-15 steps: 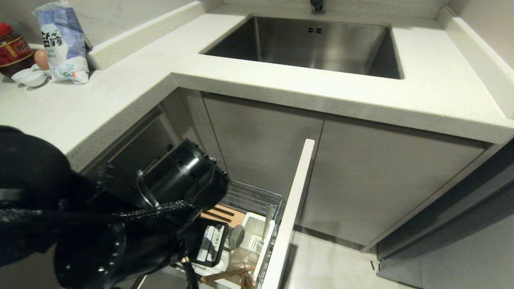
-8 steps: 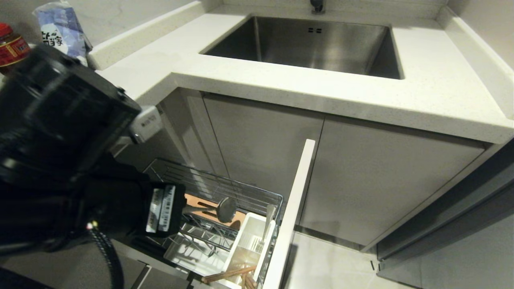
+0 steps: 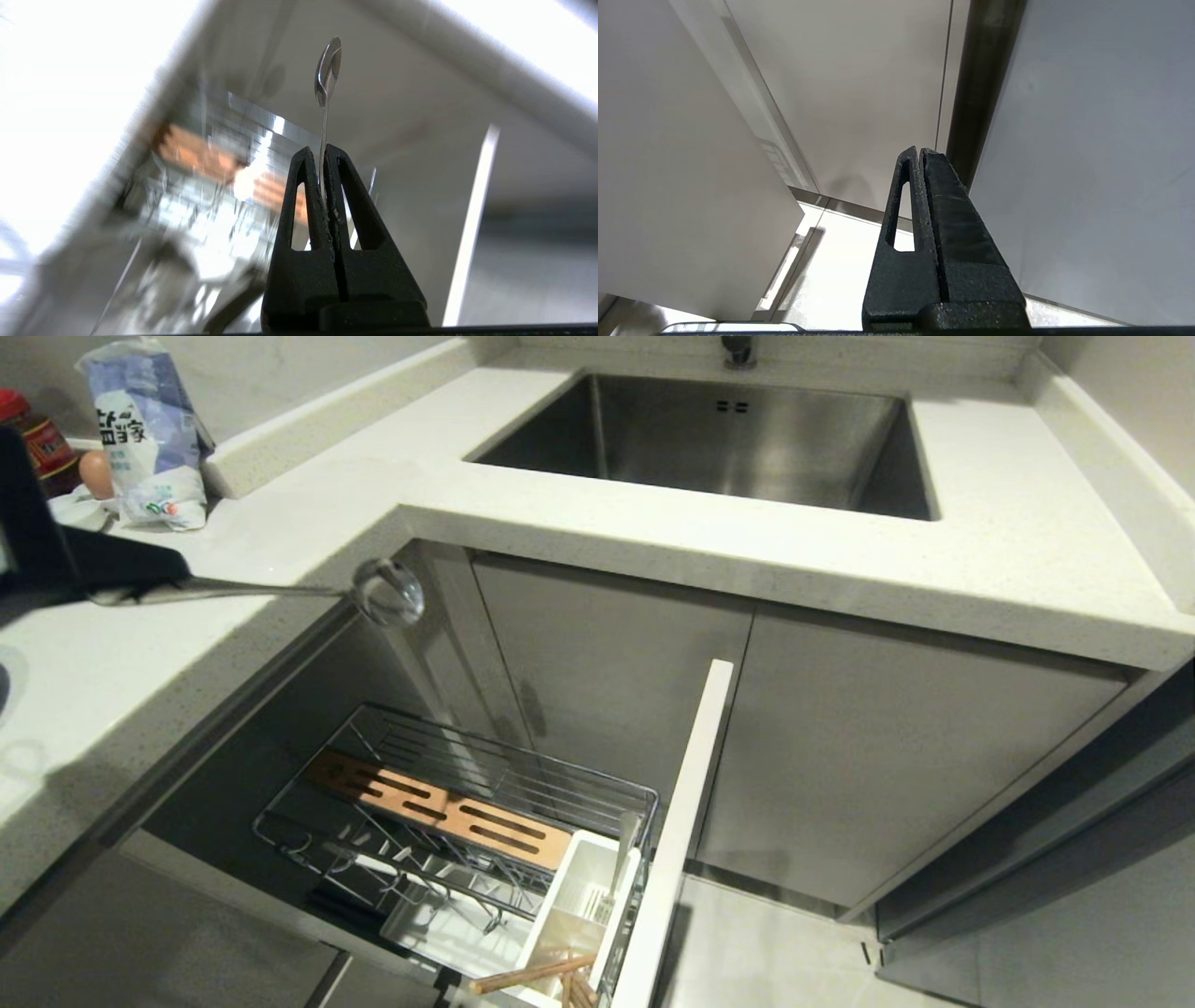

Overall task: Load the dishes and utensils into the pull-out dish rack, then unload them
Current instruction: Take the spoon out of the cupboard

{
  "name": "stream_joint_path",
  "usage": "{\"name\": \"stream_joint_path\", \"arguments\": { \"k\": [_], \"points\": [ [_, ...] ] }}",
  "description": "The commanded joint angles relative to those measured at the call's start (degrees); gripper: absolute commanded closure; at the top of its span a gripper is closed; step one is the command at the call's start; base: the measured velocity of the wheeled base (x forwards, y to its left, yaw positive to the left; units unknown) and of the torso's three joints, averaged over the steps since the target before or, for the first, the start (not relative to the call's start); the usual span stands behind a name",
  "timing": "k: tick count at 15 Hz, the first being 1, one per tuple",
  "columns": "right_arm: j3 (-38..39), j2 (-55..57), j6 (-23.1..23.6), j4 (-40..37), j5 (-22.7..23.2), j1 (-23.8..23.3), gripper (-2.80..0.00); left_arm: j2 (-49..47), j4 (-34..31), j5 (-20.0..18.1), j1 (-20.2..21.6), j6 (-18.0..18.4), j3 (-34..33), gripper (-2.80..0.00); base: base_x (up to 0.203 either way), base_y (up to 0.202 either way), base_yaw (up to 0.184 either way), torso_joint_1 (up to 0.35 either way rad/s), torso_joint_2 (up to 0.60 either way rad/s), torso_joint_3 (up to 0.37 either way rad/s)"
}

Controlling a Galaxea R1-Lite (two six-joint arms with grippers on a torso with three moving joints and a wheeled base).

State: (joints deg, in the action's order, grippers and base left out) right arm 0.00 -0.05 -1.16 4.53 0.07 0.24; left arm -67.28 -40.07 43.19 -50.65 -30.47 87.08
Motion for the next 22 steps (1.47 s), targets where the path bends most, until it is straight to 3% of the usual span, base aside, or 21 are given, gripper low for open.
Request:
{"name": "stream_joint_path", "arguments": {
  "k": [1,5,6,8,12,16,18,22],
  "points": [
    [1.5,0.0,-0.1,0.0,0.0,0.0,0.0,5.3,5.8,-0.5,6.8,3.9,1.7,0.0,0.0,0.0,0.0,0.0,0.0,0.0],
    [1.5,0.0,-0.1,0.0,0.0,0.0,0.0,11.9,15.5,-4.5,23.3,14.7,2.2,0.0,0.0,0.0,0.0,0.0,0.0,0.0],
    [1.5,0.0,0.0,0.0,0.0,0.0,0.0,12.8,16.0,-5.0,28.5,15.9,2.3,0.0,0.0,0.0,0.0,0.0,0.0,0.0],
    [1.5,0.0,0.0,0.0,0.0,0.0,0.0,14.8,16.3,-7.6,42.7,17.2,2.0,0.0,0.0,0.0,0.0,0.0,0.0,0.0],
    [1.5,0.0,0.0,0.0,0.0,0.0,0.0,20.4,16.5,-10.4,65.4,18.1,-1.8,0.0,0.0,0.0,0.0,0.0,0.0,0.0],
    [1.5,0.0,-0.1,0.0,0.0,0.0,0.0,21.9,10.5,-11.8,81.4,14.2,-7.3,0.0,0.0,0.0,0.0,0.0,0.0,0.0],
    [1.5,0.0,0.0,0.0,0.0,0.0,0.0,21.4,6.1,-15.2,88.2,10.5,-10.8,0.0,0.0,0.0,0.0,0.0,0.0,0.0],
    [1.5,0.0,0.0,0.0,0.0,0.0,0.0,22.0,4.4,-19.8,91.8,4.2,-18.7,0.0,0.0,0.0,0.0,0.0,0.0,0.0]
  ]
}}
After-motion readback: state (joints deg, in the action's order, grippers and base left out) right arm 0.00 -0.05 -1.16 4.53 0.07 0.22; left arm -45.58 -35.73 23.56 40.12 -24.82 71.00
